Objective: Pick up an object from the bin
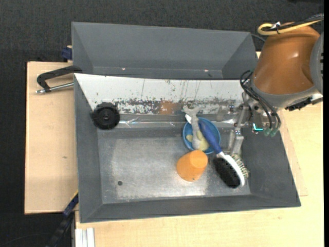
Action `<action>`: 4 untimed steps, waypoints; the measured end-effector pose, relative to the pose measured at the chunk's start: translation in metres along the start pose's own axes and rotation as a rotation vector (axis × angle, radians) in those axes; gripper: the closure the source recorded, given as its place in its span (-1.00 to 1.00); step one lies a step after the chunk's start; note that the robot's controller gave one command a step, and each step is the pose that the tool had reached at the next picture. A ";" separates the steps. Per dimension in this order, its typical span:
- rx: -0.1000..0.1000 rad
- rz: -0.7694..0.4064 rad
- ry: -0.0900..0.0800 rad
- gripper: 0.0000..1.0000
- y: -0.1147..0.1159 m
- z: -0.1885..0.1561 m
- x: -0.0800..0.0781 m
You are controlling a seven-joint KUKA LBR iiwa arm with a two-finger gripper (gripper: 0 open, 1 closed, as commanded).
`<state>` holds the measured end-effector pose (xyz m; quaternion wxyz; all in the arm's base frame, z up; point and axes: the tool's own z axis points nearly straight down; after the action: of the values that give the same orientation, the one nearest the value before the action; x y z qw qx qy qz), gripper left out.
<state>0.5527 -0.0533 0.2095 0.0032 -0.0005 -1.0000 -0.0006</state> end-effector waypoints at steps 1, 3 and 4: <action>0.002 -0.523 -0.013 -1.00 0.045 0.026 -0.041; 0.004 -0.958 -0.013 1.00 0.061 0.106 -0.047; 0.010 -0.975 -0.021 1.00 0.074 -0.054 -0.028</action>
Offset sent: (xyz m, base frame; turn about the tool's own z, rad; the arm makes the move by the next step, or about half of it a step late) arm 0.0397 0.0429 -0.0273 -0.5212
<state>0.5813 0.0209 0.2638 -0.0077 0.4681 -0.8836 0.0027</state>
